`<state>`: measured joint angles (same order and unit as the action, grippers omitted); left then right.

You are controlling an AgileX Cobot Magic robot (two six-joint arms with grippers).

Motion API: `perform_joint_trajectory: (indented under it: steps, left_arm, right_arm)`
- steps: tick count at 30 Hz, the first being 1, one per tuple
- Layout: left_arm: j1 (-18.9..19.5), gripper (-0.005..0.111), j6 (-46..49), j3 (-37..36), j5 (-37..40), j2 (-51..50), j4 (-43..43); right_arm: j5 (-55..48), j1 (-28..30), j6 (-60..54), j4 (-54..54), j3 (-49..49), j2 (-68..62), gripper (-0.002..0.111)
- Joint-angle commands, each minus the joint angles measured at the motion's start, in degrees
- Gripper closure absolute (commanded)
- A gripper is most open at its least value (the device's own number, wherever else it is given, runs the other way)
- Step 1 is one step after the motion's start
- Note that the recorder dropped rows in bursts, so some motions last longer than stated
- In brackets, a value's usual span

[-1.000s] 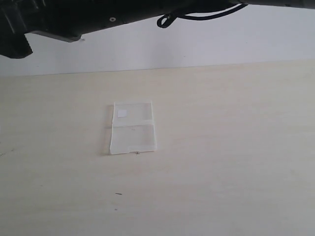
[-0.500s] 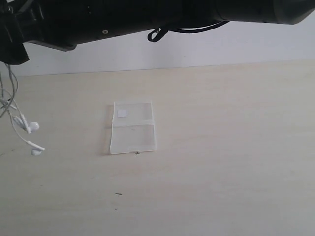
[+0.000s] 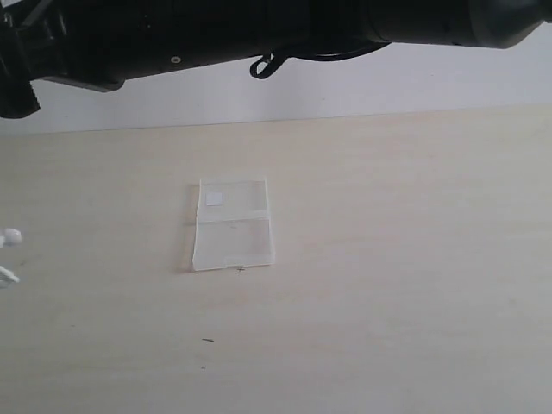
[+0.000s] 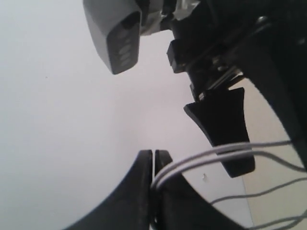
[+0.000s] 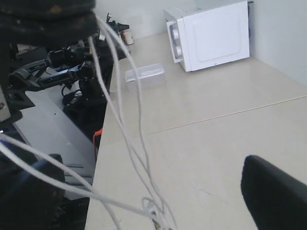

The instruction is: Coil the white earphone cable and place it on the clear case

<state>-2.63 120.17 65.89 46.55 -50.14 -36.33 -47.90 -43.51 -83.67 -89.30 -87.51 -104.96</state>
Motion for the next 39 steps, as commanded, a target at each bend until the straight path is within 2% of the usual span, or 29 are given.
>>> perform_joint_trajectory:
  steps: [1, 14, 23, 32, 39]
  left_arm:
    - [-0.34, 0.107, -0.14, 0.41, 0.06, 0.42, -0.94]
    - [-0.34, 0.107, -0.14, 0.41, 0.06, 0.91, -0.94]
    - [-0.34, 0.107, -0.14, 0.41, -0.17, 0.9, -1.82]
    - [-0.34, 0.107, -0.14, 0.41, -0.3, 0.9, -1.91]
    - [-0.34, 0.107, -0.14, 0.41, -0.39, 0.9, -2.83]
  right_arm:
    - [1.84, -2.55, -2.16, -0.69, -0.41, 0.06, 0.014]
    - [6.23, -4.16, -3.33, -0.71, -0.41, 0.06, 0.014]
    - [7.22, -5.18, -3.33, -0.71, -0.41, -0.35, 0.022]
    - [7.1, -5.18, -3.33, -1.18, -0.41, -1.18, 0.022]
    - [7.21, -5.18, -3.33, -1.18, -0.41, -1.18, 0.032]
